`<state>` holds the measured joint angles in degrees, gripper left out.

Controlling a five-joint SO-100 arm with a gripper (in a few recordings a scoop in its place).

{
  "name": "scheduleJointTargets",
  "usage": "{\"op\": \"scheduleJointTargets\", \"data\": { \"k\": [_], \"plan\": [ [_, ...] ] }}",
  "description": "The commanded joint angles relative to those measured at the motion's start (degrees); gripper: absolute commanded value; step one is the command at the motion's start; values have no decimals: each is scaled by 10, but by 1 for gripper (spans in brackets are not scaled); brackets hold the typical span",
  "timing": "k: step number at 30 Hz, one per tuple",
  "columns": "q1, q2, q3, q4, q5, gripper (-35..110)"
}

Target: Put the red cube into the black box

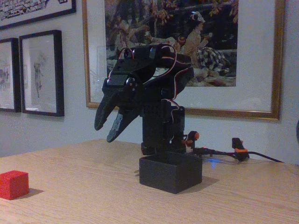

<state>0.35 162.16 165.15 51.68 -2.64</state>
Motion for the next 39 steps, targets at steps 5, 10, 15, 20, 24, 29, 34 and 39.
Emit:
{"op": "scheduleJointTargets", "data": {
  "k": [5, 10, 15, 20, 24, 29, 34, 39],
  "plan": [
    [83, 257, 82, 101, -48, 11],
    [82, 257, 82, 101, -49, 12],
    [79, 257, 82, 101, -54, 14],
    [82, 257, 81, 102, -48, 16],
    [77, 196, 28, 104, -47, 17],
    [76, 19, -126, 99, -56, 18],
    [88, -153, -259, 115, -66, 18],
    [65, -304, -379, 144, -47, 18]
  ]
}}
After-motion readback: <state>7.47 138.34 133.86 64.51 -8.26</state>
